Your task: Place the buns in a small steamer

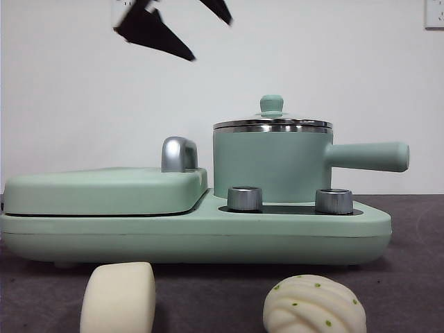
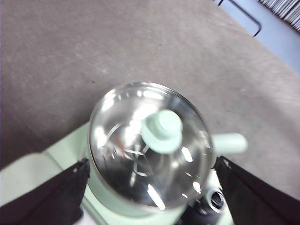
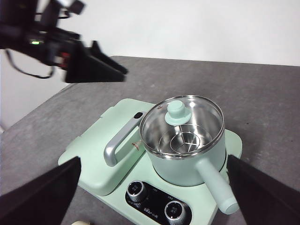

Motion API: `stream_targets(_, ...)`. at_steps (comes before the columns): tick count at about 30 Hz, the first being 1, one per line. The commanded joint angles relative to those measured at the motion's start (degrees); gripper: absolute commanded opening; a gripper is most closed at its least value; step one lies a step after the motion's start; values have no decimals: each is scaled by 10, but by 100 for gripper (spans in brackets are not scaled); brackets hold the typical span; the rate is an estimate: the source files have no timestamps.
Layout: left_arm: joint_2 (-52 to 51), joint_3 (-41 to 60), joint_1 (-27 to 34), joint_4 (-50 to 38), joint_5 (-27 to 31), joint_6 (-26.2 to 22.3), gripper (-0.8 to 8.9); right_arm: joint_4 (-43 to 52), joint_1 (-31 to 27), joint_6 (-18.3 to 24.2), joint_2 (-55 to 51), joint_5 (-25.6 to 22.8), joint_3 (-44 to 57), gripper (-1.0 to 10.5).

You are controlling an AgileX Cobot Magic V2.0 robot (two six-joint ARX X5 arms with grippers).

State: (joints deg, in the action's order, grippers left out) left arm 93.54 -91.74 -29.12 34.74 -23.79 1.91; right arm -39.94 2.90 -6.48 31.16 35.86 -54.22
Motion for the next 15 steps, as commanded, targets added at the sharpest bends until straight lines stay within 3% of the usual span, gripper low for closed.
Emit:
stream_targets(1,48,-41,-15,-2,24,-19,437,9,1,-8,2,1,-10,496)
stream_targets(6,103,-74,-43,-21,64,-39,436,9,1,-8,2,1,-10,496)
stream_targets(11,138,-74,-76,-52,65,-49,434,9,1,-8,2,1,-10,496)
stream_targets(15,144,-74,-103,-70,124,-58,433,9,1,-8,2,1,-10,496)
